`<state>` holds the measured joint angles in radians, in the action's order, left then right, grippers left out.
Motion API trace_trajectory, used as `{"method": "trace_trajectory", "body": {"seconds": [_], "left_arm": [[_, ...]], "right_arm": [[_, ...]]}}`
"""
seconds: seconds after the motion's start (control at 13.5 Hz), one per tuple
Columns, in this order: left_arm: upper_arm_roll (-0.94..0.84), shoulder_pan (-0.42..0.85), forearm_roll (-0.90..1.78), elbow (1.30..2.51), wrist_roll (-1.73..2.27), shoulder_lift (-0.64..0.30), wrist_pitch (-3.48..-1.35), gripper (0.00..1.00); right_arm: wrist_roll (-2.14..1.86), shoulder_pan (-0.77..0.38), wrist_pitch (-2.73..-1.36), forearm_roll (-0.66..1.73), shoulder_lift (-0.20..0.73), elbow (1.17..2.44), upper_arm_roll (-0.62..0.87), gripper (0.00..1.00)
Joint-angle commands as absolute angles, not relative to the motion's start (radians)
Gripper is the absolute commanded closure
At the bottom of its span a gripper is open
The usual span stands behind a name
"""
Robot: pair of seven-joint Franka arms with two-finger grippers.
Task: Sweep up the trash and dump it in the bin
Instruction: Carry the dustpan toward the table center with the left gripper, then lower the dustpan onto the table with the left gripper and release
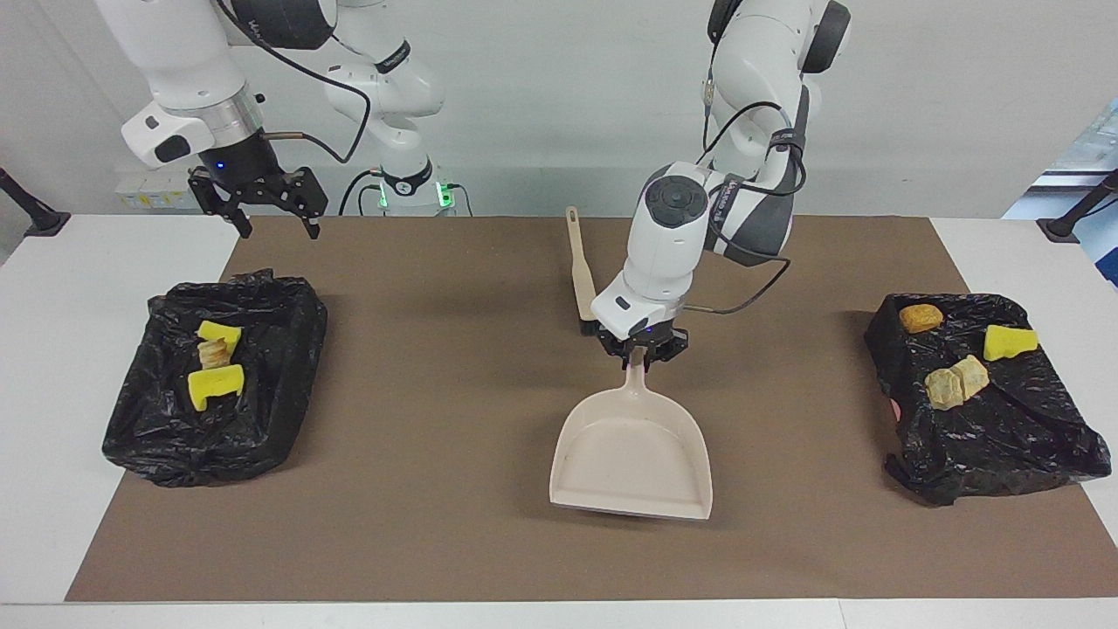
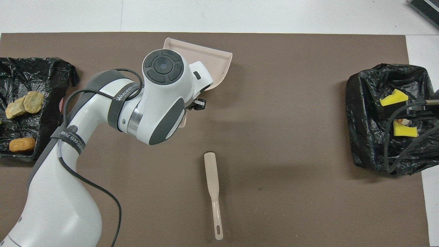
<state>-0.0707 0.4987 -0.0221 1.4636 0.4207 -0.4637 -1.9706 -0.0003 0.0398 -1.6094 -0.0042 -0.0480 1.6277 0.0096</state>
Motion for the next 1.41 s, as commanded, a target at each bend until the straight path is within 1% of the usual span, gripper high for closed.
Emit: {"method": "trace_trajectory", "body": {"seconds": [0.0,0.07,0.15,0.81,0.89,0.96,1.11,1.18,1.33], "left_arm": [[-0.051,0.534,0.008,1.384,0.517,-0.549,-1.986,1.00],[-0.051,0.546,0.006,1.372,0.518,-0.575,-1.988,1.00],[-0.051,0.548,0.008,1.374,0.517,-0.580,-1.988,1.00],[-0.055,0.569,0.031,1.414,0.514,-0.583,-2.036,0.99],[-0.055,0.569,0.031,1.416,0.514,-0.581,-2.036,0.91],[-0.057,0.569,0.031,1.425,0.514,-0.580,-2.037,0.86],[-0.057,0.569,0.031,1.428,0.514,-0.578,-2.039,0.81],[-0.057,0.569,0.031,1.430,0.512,-0.577,-2.033,0.75],[-0.057,0.569,0.031,1.439,0.517,-0.572,-2.028,0.70]], "right_arm": [[0.020,0.040,-1.591,-0.003,-0.057,1.626,0.012,0.00],[0.020,0.040,-1.591,-0.003,-0.057,1.626,0.012,0.00],[0.020,0.040,-1.591,-0.003,-0.057,1.626,0.012,0.00],[0.020,0.040,-1.591,-0.003,-0.057,1.626,0.012,0.00],[0.020,0.040,-1.591,-0.003,-0.057,1.626,0.012,0.00],[0.020,0.040,-1.591,-0.003,-0.057,1.626,0.012,0.00],[0.020,0.040,-1.591,-0.003,-0.057,1.626,0.012,0.00],[0.020,0.040,-1.591,-0.003,-0.057,1.626,0.012,0.00],[0.020,0.040,-1.591,-0.003,-0.057,1.626,0.012,0.00]]}}
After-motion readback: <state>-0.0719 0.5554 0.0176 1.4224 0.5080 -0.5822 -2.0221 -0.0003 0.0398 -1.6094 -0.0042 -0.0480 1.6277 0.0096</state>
